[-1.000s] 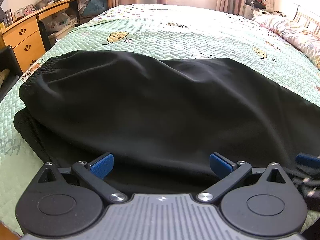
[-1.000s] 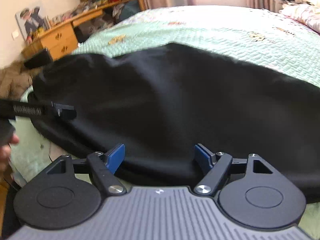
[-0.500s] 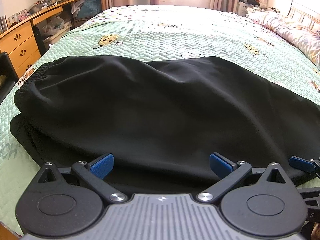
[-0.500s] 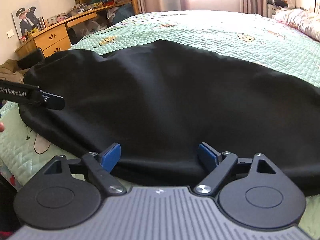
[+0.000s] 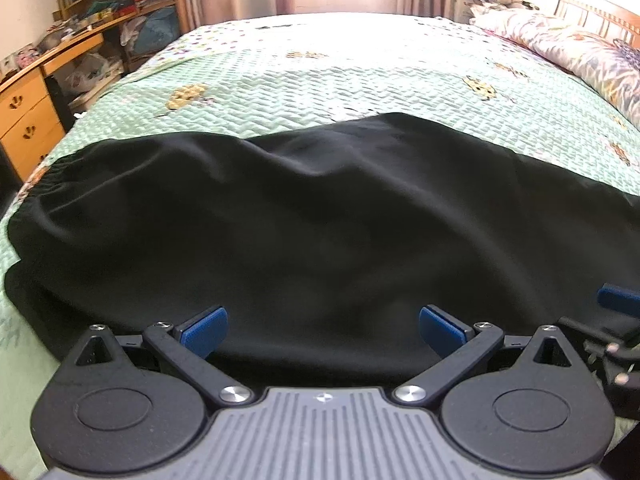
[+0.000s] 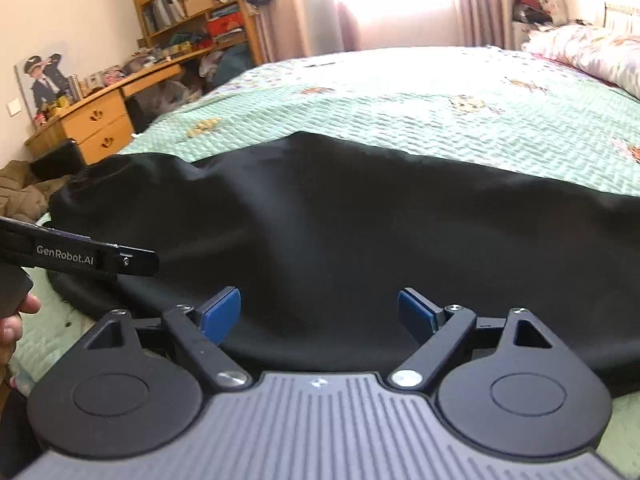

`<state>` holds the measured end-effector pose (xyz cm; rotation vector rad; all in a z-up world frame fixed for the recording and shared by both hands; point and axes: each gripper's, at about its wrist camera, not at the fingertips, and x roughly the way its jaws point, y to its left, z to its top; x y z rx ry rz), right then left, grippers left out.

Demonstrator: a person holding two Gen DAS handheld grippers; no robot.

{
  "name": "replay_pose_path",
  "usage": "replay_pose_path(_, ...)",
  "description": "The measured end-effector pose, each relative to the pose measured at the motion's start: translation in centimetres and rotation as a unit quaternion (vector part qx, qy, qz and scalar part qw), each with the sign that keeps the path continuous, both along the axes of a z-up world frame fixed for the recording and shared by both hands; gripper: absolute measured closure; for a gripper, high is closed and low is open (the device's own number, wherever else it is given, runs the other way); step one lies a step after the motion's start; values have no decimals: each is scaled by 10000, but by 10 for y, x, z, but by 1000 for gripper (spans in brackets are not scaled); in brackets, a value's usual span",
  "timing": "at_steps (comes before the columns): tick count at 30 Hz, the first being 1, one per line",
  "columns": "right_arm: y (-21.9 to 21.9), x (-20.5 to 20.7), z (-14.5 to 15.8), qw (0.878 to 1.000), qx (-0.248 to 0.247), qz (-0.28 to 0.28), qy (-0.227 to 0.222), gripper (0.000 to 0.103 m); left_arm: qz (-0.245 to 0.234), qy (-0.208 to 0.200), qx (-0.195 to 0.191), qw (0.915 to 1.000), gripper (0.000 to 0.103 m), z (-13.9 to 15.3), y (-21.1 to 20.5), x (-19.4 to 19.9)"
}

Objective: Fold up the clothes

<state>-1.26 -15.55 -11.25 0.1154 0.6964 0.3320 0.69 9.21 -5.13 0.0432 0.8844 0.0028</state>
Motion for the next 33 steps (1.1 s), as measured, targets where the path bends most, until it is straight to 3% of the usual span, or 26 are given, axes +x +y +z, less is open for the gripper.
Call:
replay_pose_path(2,-3,5,-11,9996,13,-18,292,16,-49,90,-21,9999,1,-8,-5,6)
replay_pose_path(6,1,0,-23,9993,-225,197,211,14,-88,271,65,9996,0,-31,-8,12)
replay_pose_path(16,0,3,-24,9993,-91,216,298,9,-276,123,27,9995,1,-31,-2,-6)
replay_pose_path(21,-3,3,-20,9993,25,192,315,9,81,-616,-528,9967,7,-3,32,-28)
replay_pose_path(25,-5,2,-11,9993,262,69,249,9,856,-1167,-1023,9842,1,23,92,-41)
replay_pose_path(27,5,0,-1,9993,226,292,-25,9,1334,-1130,-1473,9735,1,25,130,-42)
replay_pose_path(31,27,3,10,9959,131,820,-357,9,2132,-1091,-2403,9407,1,20,199,-45)
replay_pose_path(33,29,12,-1,9965,227,808,-16,9,2377,-1148,-2730,9251,1,18,225,-43)
